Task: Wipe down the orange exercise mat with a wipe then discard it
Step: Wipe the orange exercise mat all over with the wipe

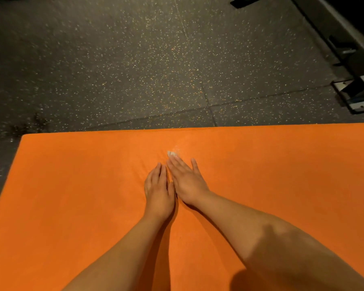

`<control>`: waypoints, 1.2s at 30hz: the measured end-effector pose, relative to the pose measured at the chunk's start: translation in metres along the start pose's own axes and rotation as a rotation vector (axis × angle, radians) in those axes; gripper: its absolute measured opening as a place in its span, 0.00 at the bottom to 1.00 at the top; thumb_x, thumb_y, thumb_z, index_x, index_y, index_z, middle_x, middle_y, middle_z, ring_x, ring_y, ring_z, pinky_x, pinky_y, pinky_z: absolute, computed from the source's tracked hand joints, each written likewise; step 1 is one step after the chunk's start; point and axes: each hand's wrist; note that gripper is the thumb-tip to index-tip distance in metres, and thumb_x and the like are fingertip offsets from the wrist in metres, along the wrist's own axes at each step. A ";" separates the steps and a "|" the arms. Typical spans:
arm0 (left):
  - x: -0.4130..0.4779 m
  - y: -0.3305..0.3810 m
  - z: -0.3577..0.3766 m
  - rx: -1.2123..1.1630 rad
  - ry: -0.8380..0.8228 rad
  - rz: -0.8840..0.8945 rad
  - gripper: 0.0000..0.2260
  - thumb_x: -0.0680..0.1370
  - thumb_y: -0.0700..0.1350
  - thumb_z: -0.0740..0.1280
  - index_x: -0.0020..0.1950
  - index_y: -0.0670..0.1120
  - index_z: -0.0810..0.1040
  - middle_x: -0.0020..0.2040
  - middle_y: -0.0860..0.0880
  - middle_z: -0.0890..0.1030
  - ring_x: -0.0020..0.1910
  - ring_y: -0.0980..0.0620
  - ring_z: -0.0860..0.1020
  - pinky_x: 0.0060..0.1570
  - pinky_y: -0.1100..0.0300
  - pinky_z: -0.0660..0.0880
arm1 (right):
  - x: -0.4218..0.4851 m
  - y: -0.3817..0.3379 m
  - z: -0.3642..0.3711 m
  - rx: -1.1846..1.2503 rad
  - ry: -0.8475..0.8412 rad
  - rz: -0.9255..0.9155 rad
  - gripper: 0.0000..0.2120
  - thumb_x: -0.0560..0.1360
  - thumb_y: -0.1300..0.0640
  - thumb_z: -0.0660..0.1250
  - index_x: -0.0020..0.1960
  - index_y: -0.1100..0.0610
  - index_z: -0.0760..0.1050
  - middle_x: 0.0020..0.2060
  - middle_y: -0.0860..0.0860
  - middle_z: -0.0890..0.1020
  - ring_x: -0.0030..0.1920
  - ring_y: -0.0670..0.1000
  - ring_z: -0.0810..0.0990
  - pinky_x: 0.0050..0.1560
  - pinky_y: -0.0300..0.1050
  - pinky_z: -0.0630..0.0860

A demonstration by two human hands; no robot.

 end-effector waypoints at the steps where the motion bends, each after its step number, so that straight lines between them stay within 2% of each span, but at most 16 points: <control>1: -0.013 -0.003 0.001 0.028 0.021 -0.030 0.28 0.81 0.52 0.53 0.79 0.43 0.63 0.80 0.45 0.60 0.77 0.44 0.58 0.76 0.47 0.54 | -0.009 -0.005 0.006 -0.015 -0.003 -0.019 0.28 0.86 0.53 0.47 0.83 0.51 0.43 0.81 0.43 0.36 0.79 0.42 0.34 0.78 0.59 0.33; 4: -0.053 -0.009 0.002 0.085 0.094 -0.117 0.28 0.79 0.55 0.52 0.77 0.46 0.67 0.79 0.47 0.63 0.74 0.44 0.60 0.73 0.44 0.56 | -0.034 -0.021 0.020 -0.038 -0.029 -0.064 0.28 0.86 0.52 0.48 0.83 0.50 0.42 0.80 0.41 0.35 0.78 0.41 0.32 0.77 0.58 0.31; 9: -0.123 -0.020 0.000 0.115 0.044 -0.227 0.25 0.82 0.49 0.58 0.80 0.51 0.62 0.82 0.50 0.56 0.78 0.46 0.54 0.75 0.47 0.49 | -0.073 -0.044 0.041 -0.048 -0.104 -0.132 0.28 0.86 0.52 0.48 0.83 0.49 0.42 0.81 0.42 0.38 0.79 0.42 0.35 0.78 0.59 0.32; 12: -0.168 -0.023 -0.004 0.096 0.024 -0.265 0.25 0.83 0.48 0.59 0.80 0.51 0.61 0.81 0.50 0.56 0.79 0.46 0.54 0.75 0.48 0.48 | -0.106 -0.062 0.054 -0.043 -0.171 -0.180 0.28 0.86 0.54 0.48 0.83 0.49 0.42 0.81 0.42 0.38 0.79 0.41 0.35 0.77 0.59 0.30; 16: -0.226 -0.021 -0.012 0.085 -0.020 -0.318 0.25 0.83 0.46 0.61 0.80 0.48 0.61 0.81 0.47 0.57 0.79 0.45 0.55 0.76 0.50 0.48 | -0.161 -0.089 0.074 -0.037 -0.288 -0.204 0.28 0.87 0.53 0.48 0.83 0.48 0.41 0.81 0.42 0.38 0.79 0.41 0.36 0.78 0.61 0.33; 20: -0.273 -0.018 -0.023 0.151 -0.061 -0.385 0.25 0.83 0.49 0.58 0.81 0.51 0.59 0.82 0.50 0.55 0.79 0.47 0.52 0.76 0.49 0.47 | -0.206 -0.108 0.084 -0.014 -0.338 -0.211 0.28 0.86 0.54 0.47 0.83 0.49 0.41 0.81 0.42 0.40 0.80 0.42 0.38 0.78 0.62 0.35; 25: -0.306 -0.014 -0.033 0.209 -0.087 -0.461 0.25 0.83 0.50 0.56 0.80 0.53 0.59 0.81 0.52 0.56 0.78 0.47 0.53 0.75 0.49 0.48 | -0.250 -0.127 0.091 0.017 -0.404 -0.204 0.26 0.87 0.53 0.44 0.83 0.47 0.39 0.81 0.41 0.40 0.80 0.41 0.38 0.78 0.60 0.34; 28: -0.324 -0.012 -0.035 0.217 -0.083 -0.466 0.24 0.83 0.48 0.56 0.80 0.53 0.60 0.81 0.52 0.56 0.78 0.47 0.54 0.75 0.49 0.48 | -0.273 -0.134 0.095 0.059 -0.398 -0.209 0.27 0.87 0.54 0.45 0.83 0.48 0.40 0.81 0.41 0.41 0.79 0.39 0.38 0.77 0.58 0.32; 31: -0.336 -0.007 -0.036 0.202 -0.152 -0.436 0.24 0.83 0.48 0.54 0.81 0.52 0.58 0.82 0.50 0.55 0.79 0.47 0.52 0.75 0.50 0.46 | -0.293 -0.137 0.098 0.091 -0.414 -0.224 0.28 0.86 0.57 0.48 0.83 0.49 0.41 0.81 0.42 0.42 0.78 0.37 0.38 0.78 0.56 0.32; 36: -0.350 0.001 -0.040 0.186 -0.243 -0.382 0.24 0.84 0.49 0.52 0.81 0.52 0.58 0.82 0.50 0.55 0.80 0.48 0.51 0.76 0.49 0.46 | -0.321 -0.139 0.098 0.140 -0.403 -0.215 0.30 0.84 0.64 0.52 0.83 0.53 0.48 0.82 0.47 0.48 0.81 0.43 0.44 0.81 0.51 0.39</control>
Point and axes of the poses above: each hand's wrist, its own x-axis towards the middle knuckle, its own z-axis out of the palm, y = z × x
